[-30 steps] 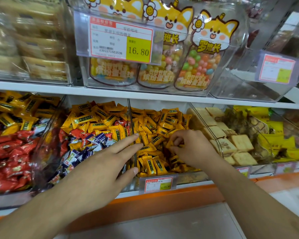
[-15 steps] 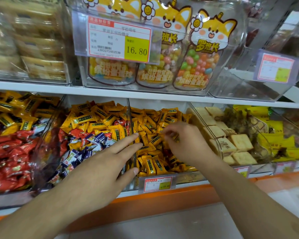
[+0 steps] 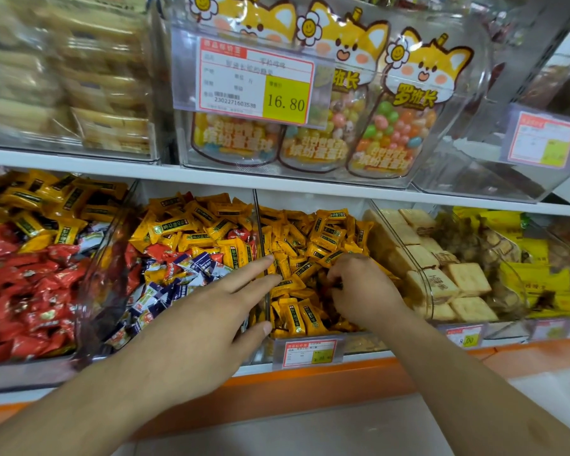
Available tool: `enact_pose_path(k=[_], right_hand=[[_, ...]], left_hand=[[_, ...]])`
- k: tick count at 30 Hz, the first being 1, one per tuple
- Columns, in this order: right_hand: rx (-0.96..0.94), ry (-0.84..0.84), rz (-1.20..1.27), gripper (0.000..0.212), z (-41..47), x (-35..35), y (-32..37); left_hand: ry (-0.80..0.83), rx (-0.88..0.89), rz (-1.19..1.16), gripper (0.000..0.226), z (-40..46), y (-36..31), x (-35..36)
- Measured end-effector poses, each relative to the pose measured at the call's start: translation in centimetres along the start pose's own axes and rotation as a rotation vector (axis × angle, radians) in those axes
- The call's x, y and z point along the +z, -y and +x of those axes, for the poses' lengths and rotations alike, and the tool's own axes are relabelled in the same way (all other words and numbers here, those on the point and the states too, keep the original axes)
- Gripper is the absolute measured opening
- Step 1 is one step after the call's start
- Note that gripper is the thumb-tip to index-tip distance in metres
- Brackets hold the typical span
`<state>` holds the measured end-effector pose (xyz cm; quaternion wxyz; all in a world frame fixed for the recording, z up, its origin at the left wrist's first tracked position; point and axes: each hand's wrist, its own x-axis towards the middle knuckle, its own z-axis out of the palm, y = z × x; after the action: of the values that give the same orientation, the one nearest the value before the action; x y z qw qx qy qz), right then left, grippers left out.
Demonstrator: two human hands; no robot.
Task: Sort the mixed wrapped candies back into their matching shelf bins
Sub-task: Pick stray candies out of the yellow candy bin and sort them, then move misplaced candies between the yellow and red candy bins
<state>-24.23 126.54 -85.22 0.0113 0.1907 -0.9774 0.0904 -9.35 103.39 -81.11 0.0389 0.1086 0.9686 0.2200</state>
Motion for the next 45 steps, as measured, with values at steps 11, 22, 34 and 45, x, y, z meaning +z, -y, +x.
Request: enact_pose_path(k=[11,22,34,45], right_hand=[[0.165,-0.170,0.750,0.013,-2.8,-5.3,1.7],[-0.073,0.056,1.068,0.008,-6.3,-6.0,13.7],[-0.136,-0.105,0.543,0.013,-5.2,-3.5,15.8],[-0.303,-0.042,0.210,0.045,-1.4,-0.9,17.8]], left_hand=[[-0.109,0.067,-0.144,0.062,0.4,1.3,0.2],[-0.408,-0.142,-0.488,0.015,-4.3,3.1,-3.6],[-0.539,-0.461,0.075,0.049,-10.1,11.7,-9.6],[-0.207,-0.189,0.055,0.064,-6.9,10.1,-6.3]])
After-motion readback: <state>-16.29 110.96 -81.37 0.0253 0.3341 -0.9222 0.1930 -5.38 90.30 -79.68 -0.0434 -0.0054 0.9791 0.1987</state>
